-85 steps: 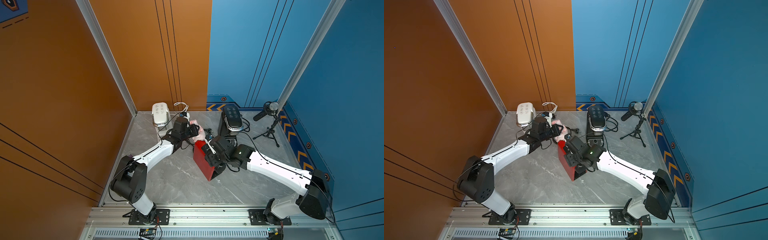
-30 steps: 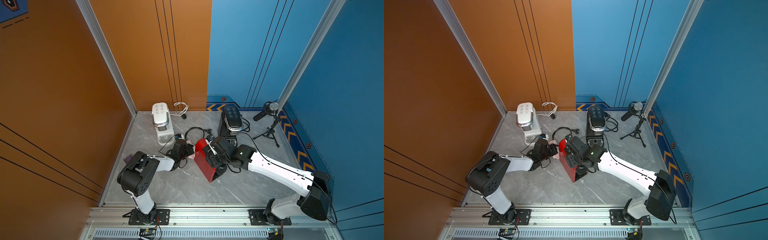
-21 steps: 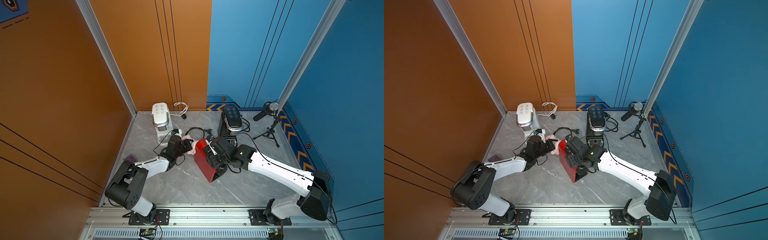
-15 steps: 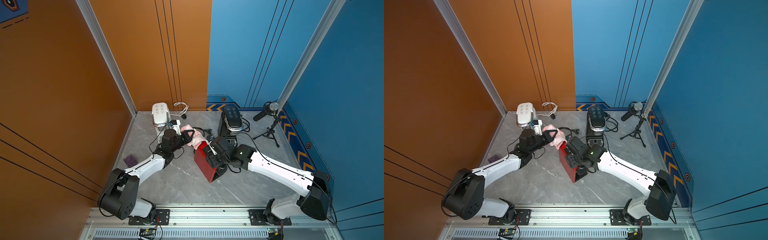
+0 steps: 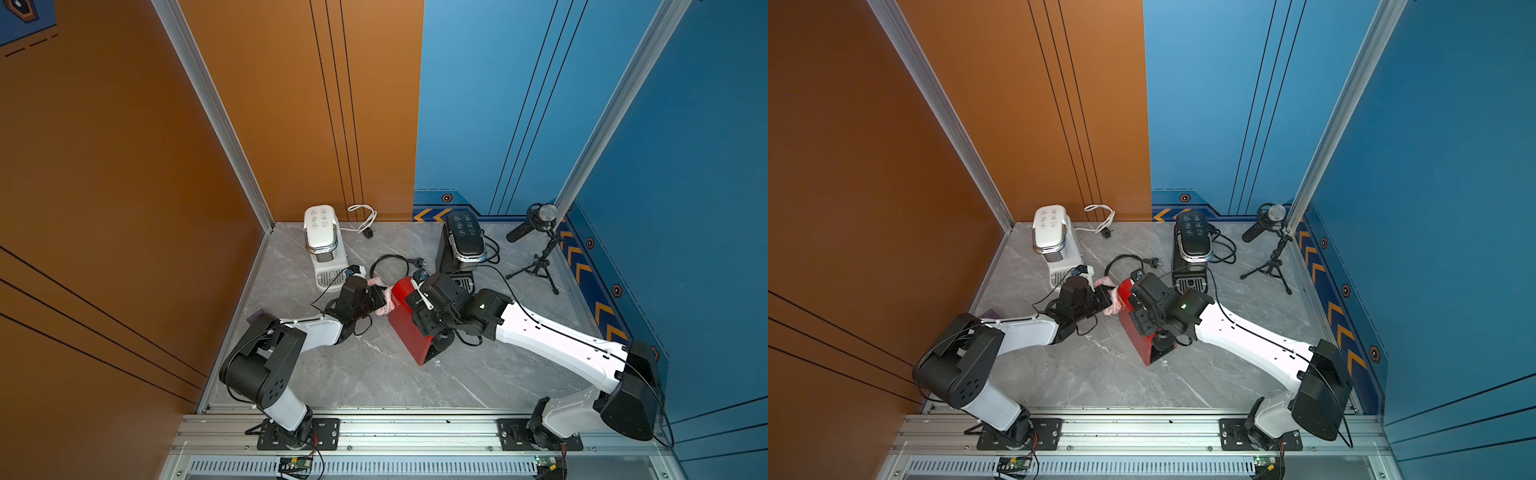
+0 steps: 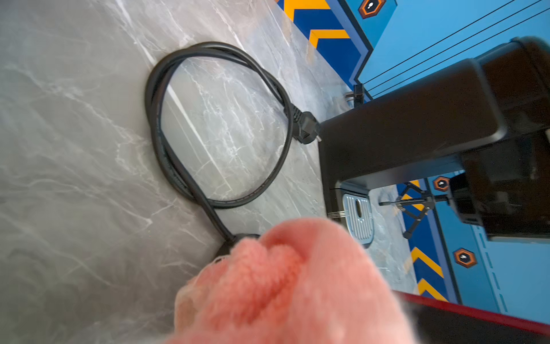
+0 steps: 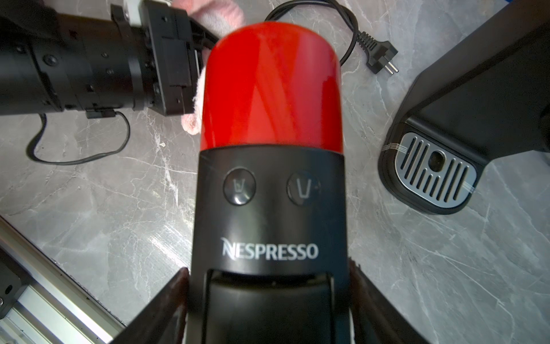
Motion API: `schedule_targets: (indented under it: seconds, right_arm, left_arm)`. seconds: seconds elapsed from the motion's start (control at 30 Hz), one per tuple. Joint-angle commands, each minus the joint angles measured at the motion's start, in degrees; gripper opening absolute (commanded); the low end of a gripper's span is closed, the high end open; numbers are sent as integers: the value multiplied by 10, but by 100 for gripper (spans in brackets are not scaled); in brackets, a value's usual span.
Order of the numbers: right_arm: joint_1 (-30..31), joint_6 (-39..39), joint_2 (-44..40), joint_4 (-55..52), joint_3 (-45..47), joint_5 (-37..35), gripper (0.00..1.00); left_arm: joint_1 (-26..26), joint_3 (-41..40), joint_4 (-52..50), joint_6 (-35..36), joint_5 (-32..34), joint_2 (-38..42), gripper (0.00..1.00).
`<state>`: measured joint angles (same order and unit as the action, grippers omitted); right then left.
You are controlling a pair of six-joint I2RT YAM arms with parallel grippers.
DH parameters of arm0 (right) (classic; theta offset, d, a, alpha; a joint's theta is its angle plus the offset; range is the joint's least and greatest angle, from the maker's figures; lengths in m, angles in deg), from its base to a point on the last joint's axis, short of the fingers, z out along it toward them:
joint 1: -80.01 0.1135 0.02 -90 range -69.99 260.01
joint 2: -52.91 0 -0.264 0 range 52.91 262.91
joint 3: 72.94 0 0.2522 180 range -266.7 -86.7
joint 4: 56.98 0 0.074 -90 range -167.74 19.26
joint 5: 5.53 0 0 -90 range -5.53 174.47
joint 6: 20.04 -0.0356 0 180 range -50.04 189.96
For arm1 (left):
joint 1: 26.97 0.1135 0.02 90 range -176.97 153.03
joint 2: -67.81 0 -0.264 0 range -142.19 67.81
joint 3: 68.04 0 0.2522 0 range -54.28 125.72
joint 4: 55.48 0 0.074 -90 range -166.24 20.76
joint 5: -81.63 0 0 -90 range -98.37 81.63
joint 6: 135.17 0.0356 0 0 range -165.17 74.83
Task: Wipe the surface of a coffee machine
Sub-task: Wipe the dirt from the surface of the coffee machine.
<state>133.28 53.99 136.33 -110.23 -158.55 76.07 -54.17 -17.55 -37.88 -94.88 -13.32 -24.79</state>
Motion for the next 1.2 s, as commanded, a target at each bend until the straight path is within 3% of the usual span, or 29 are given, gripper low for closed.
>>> schedule_targets:
  seconds: [0.0,0.17,0.47,0.63,0.97,1.17]
  right_arm:
    - [10,-8,12,-71,4,12,63]
    - [10,-10,7,-72,0,10,63]
    - [14,-12,11,-71,-6,13,65]
    - [17,-14,12,-68,-3,12,65]
    - [21,-15,21,-66,-8,17,68]
    - [21,-16,23,-67,-13,17,68]
  left_arm:
    - [-61,-24,-19,32,-18,-34,0]
    - [-55,-43,25,9,-32,-81,0]
    - [18,19,-15,-3,-106,96,0]
    - [24,44,-35,-5,-112,127,0]
    - [13,18,-33,8,-89,39,0]
    - [-19,-12,-23,35,-73,-25,0]
